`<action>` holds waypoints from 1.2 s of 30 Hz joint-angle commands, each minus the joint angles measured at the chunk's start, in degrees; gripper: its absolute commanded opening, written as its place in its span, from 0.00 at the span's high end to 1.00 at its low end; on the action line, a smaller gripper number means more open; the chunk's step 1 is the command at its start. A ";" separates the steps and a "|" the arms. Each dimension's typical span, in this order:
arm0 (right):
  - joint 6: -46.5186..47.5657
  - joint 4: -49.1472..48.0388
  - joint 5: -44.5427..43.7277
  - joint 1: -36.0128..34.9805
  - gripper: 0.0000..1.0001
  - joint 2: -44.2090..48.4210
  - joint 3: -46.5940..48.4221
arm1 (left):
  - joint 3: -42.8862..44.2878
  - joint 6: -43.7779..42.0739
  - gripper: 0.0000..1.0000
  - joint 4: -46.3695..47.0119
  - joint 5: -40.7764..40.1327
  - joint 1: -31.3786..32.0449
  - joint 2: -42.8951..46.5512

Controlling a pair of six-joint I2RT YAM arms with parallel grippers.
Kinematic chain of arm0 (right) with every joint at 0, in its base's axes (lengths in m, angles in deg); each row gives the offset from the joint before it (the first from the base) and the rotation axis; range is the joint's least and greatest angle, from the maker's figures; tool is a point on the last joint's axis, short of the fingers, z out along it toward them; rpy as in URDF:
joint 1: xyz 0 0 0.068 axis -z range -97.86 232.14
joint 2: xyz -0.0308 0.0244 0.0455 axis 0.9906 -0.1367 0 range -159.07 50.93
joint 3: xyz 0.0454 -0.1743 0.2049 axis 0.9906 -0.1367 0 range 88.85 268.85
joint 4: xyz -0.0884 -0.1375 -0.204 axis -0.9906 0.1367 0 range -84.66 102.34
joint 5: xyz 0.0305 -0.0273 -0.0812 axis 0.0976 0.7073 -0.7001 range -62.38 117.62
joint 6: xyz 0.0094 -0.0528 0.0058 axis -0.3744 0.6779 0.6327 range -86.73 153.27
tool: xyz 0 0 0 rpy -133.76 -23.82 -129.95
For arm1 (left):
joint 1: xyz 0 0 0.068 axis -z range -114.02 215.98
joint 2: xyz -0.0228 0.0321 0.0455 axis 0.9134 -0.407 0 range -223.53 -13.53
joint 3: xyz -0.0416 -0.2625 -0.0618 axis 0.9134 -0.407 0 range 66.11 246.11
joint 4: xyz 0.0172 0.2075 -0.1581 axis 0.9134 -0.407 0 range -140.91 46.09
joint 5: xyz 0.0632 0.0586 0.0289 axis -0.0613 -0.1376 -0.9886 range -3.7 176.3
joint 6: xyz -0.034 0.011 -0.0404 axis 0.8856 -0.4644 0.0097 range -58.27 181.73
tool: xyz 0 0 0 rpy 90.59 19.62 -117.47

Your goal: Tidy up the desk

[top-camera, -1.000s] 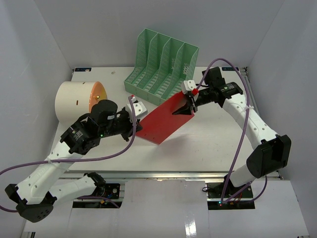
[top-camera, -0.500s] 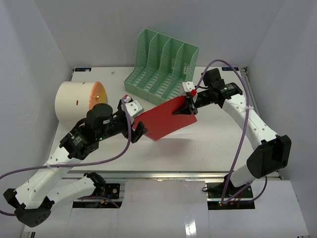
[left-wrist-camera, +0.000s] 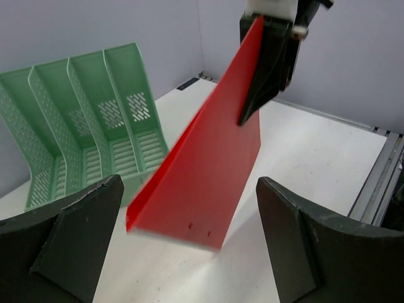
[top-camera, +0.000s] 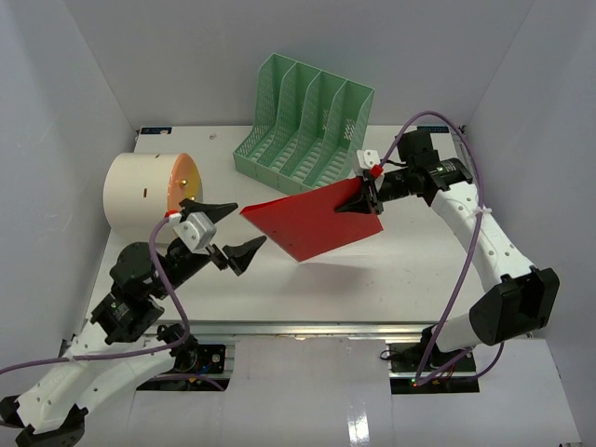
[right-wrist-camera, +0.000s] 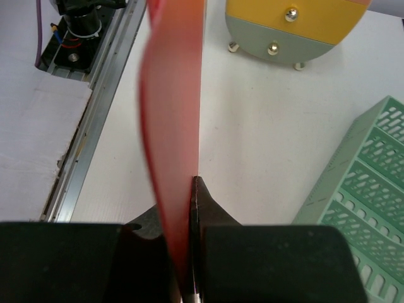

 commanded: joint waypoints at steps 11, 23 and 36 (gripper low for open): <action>-7.67 -2.11 11.30 6.32 0.92 6.67 4.06 | -24.98 7.20 0.02 35.58 1.61 0.11 2.08; -25.08 -22.20 18.12 6.24 0.92 14.16 -5.26 | -18.29 6.43 0.16 42.59 10.81 -0.33 -13.32; -55.30 -59.93 21.35 6.24 0.92 17.90 -18.94 | -15.80 11.72 0.52 43.13 24.46 -0.33 -15.87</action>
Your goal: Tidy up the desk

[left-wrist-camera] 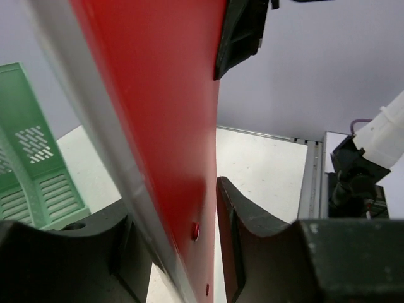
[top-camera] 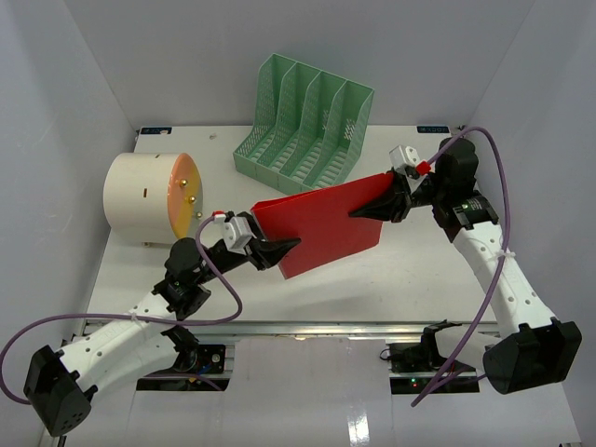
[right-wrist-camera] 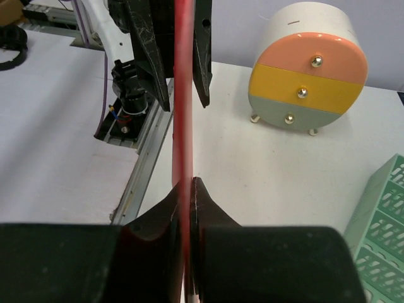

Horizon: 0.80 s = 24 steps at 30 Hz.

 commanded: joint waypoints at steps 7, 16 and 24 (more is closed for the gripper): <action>-13.09 -17.38 3.46 -0.07 0.92 1.73 -0.63 | 4.00 3.52 0.82 -0.75 8.73 -0.15 -0.46; -13.45 -17.04 -4.31 0.38 0.23 2.28 -1.71 | 4.03 3.39 1.00 -7.68 -3.52 -0.15 5.03; -7.07 -7.46 -33.80 7.56 0.07 4.44 -0.74 | 10.08 -0.51 1.00 -19.60 -26.56 -0.30 2.61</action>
